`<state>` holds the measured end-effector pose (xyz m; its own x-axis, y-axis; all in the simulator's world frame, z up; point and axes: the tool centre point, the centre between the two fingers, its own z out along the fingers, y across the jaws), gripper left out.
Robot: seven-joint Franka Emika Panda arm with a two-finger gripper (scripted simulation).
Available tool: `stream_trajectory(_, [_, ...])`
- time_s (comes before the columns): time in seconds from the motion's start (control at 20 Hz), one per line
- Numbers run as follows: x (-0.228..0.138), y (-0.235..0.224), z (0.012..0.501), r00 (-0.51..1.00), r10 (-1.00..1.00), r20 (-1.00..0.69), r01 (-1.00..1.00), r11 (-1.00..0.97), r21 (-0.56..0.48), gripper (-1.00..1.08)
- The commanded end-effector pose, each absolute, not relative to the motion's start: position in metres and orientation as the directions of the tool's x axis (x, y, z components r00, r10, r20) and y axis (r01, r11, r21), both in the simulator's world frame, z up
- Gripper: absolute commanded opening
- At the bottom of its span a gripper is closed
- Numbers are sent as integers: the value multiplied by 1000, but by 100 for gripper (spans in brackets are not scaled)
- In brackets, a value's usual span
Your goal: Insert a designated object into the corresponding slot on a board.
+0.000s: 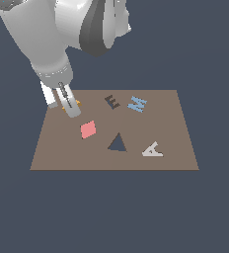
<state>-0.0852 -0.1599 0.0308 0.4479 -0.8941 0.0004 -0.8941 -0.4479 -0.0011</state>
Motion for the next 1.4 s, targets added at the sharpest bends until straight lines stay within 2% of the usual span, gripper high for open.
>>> stream_trajectory(0.0, [-86, -160, 30, 447, -894, 0, -894, -447, 0, -100])
stream_trajectory(0.75, [-80, -160, 34, 478, -878, 0, -878, -478, 0, -100])
stream_trajectory(1.35, [-32, -150, 35, 706, -709, 0, -709, -706, 1, -100])
